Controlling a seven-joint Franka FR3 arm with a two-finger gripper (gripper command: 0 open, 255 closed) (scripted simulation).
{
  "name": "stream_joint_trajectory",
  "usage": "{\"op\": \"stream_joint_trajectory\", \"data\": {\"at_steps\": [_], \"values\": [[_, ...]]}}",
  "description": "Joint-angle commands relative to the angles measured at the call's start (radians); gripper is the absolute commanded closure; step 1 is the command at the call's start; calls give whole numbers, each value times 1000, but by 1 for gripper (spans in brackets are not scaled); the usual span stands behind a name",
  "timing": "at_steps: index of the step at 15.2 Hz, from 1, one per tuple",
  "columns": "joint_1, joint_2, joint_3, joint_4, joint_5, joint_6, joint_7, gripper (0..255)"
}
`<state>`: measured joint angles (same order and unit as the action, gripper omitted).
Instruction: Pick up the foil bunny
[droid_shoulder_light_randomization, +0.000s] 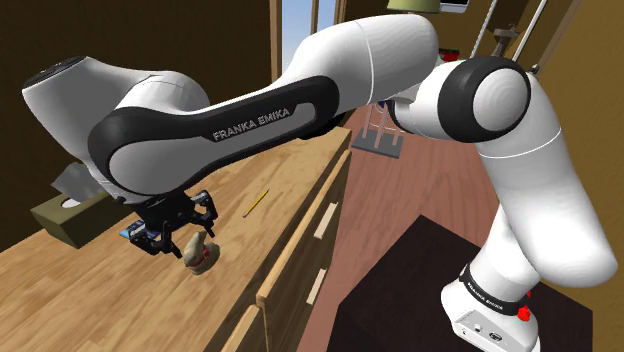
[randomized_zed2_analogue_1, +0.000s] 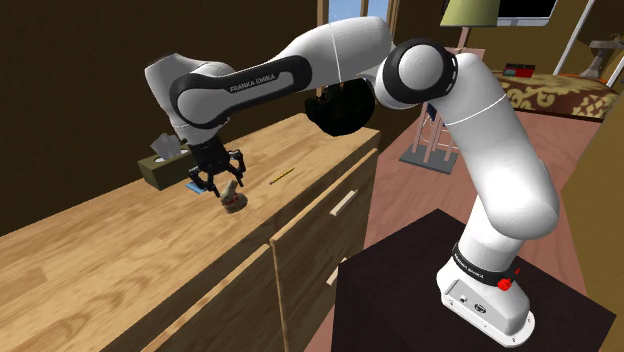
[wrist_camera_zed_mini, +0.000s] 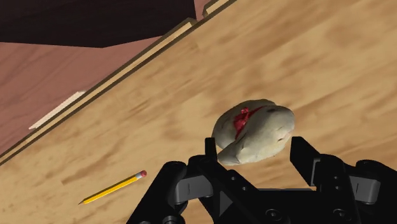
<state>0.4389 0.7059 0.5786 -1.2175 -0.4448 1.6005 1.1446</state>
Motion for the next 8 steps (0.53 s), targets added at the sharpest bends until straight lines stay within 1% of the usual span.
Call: {"op": "stream_joint_trajectory", "data": {"at_steps": [1, 8], "values": [[0, 1, 0, -2, 0, 3, 0, 255], [-4, -3, 0, -9, 0, 6, 0, 255]]}}
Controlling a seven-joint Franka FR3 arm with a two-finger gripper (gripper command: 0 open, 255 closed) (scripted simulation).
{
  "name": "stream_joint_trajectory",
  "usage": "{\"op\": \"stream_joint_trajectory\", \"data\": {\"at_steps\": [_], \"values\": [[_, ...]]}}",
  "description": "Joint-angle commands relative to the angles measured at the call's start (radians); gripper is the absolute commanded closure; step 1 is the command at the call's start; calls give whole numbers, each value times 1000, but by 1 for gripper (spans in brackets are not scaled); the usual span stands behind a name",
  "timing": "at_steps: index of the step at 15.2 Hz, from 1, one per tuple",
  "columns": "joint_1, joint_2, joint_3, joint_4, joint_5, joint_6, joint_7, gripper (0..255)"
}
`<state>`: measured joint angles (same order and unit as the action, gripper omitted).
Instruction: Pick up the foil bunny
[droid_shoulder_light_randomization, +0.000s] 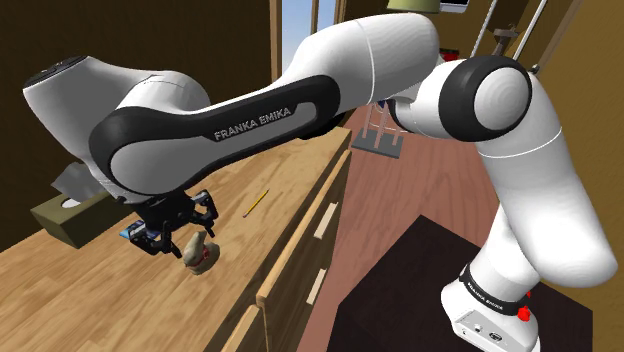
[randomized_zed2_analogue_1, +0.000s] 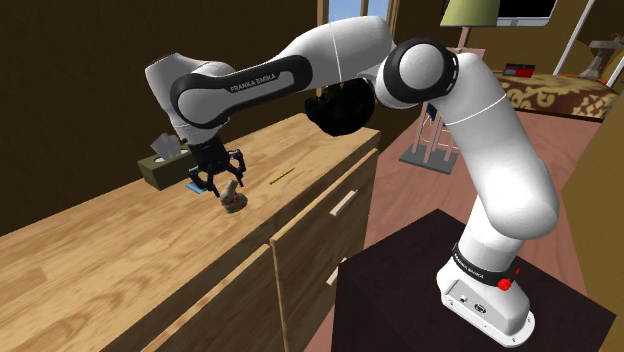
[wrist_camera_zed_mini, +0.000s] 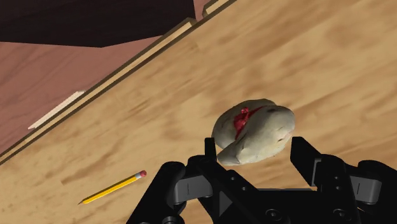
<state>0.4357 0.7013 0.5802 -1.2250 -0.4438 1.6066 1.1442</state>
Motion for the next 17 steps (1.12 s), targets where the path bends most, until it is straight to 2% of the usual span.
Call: {"op": "stream_joint_trajectory", "data": {"at_steps": [1, 17], "values": [[3, 4, -1, 2, -1, -2, 2, 255], [54, 2, 0, 217, 5, -201, -38, 255]]}}
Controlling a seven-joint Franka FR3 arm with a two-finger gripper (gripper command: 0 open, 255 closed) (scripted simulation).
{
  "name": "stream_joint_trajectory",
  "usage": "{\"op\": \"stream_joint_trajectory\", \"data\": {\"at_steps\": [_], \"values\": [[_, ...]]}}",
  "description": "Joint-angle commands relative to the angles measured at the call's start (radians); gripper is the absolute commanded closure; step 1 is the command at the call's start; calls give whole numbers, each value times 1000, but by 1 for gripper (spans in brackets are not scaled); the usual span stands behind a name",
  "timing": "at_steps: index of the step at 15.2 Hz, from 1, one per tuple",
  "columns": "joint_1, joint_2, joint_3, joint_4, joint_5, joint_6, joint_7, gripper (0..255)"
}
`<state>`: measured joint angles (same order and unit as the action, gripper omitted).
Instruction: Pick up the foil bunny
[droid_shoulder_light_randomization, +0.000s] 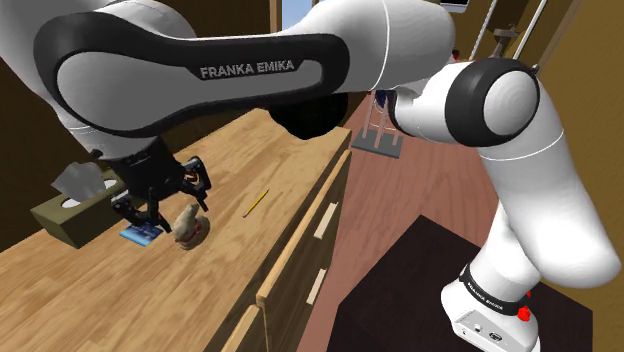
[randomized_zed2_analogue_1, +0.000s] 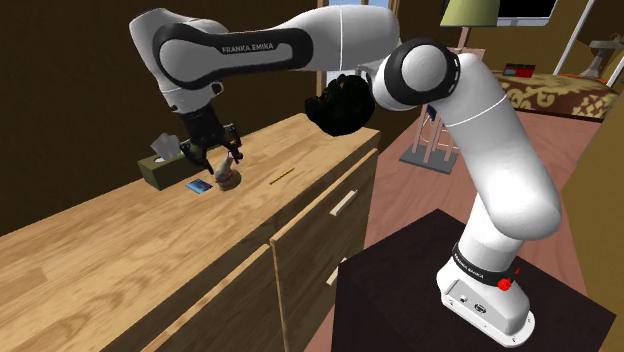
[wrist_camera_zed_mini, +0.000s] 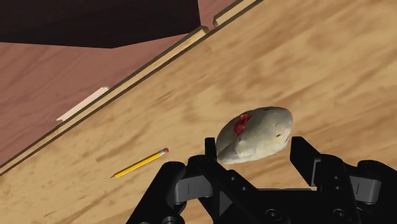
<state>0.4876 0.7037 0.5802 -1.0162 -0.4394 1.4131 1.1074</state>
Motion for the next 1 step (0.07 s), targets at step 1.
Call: {"op": "stream_joint_trajectory", "data": {"at_steps": [1], "values": [[2, 0, 0, 8, 0, -8, -1, 255]]}}
